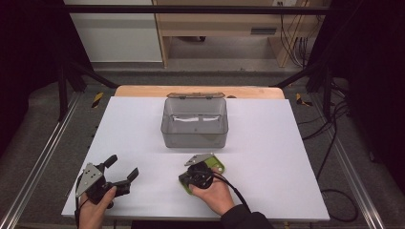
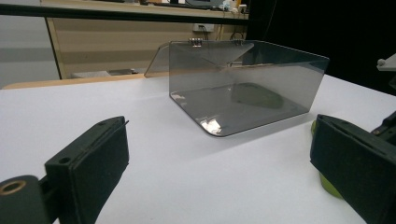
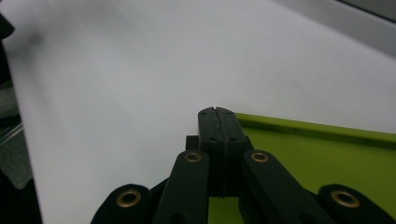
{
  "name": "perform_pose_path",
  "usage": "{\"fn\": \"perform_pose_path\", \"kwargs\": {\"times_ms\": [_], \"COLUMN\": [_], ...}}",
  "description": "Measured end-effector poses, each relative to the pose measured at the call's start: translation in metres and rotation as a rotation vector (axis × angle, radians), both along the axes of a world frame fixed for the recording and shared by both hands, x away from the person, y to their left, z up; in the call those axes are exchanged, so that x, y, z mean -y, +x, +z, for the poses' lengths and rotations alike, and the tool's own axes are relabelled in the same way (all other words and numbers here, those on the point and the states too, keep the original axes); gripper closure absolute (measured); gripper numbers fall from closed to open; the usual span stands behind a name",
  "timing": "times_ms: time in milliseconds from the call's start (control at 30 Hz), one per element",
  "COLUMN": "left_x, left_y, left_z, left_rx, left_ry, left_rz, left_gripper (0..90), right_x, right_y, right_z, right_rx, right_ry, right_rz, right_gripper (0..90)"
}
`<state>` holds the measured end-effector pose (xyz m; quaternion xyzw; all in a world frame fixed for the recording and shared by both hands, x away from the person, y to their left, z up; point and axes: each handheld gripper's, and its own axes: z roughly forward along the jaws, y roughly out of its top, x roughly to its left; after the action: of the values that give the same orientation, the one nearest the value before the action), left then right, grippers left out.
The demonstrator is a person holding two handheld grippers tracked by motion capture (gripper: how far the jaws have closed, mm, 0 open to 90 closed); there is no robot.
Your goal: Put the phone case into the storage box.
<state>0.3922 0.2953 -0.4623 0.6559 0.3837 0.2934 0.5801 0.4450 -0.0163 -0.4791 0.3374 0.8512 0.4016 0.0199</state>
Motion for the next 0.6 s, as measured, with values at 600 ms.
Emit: {"fn": "perform_pose_path", "kwargs": {"times_ms": [600], "left_x": [0.002], "left_y": [0.000], "left_z": [0.000], "left_rx": [-0.004], "left_ry": [0.009], "left_rz": [-0.006], "left_gripper": [4.3], "right_x": [-0.026], "right_y": [-0.024], "right_z": [-0.001], "right_rx": [0.001], "right_ry": [0.010], "right_rz": [0.093], "right_gripper": [90.0]}}
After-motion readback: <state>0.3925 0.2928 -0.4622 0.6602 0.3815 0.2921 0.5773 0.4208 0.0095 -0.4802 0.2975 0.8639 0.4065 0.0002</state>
